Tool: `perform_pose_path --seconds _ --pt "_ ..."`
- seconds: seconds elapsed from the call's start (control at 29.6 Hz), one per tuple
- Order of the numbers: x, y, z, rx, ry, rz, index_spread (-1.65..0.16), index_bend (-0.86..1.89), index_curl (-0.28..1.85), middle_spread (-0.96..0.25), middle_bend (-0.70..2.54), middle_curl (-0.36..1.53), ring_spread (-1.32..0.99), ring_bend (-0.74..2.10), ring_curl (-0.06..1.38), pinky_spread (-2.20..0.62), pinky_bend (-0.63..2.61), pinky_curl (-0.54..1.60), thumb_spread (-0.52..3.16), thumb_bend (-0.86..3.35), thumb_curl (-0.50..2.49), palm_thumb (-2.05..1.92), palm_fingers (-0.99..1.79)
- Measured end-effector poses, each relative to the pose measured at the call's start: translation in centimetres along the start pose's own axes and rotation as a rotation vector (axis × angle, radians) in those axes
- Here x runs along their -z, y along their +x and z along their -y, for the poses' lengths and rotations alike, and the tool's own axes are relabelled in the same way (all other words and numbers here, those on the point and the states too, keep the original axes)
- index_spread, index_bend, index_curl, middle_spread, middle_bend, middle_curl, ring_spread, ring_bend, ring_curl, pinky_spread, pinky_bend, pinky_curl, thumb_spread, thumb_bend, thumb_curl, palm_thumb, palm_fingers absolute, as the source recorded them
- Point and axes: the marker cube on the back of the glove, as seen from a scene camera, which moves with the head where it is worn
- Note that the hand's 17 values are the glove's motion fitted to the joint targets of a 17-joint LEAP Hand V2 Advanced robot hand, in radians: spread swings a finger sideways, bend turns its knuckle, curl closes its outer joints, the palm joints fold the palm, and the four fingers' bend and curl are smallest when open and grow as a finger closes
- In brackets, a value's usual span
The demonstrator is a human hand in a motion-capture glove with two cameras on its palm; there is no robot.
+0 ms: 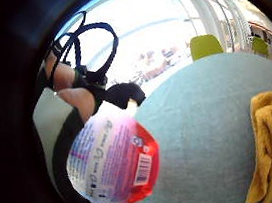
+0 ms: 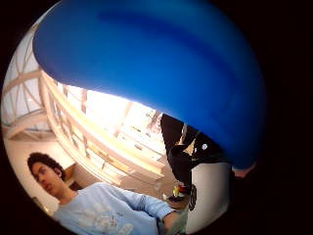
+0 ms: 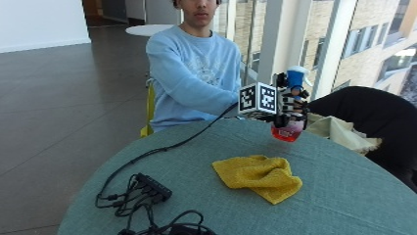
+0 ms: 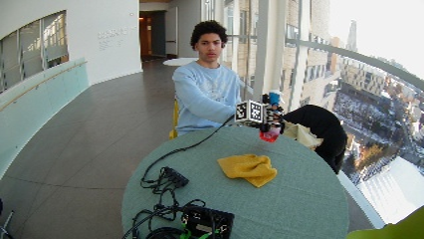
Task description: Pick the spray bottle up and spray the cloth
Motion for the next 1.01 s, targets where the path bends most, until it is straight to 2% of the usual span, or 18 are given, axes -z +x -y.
perform_pose_path --seconds 0.68,1.01 --pt "-1.7 2.1 -0.9 -0.022 0.036 0.038 -0.23 0.09 0.21 -0.08 0.48 0.48 -0.08 0.6 0.4 0.1 0.24 0.37 1.02 -0.02 0.54 0.84 1.11" --pt "-1.5 2.3 -1.1 -0.042 -0.004 0.03 -0.23 0.1 0.22 -0.07 0.47 0.47 -0.08 0.59 0.39 0.09 0.23 0.37 1.05 -0.03 0.52 0.82 1.1"
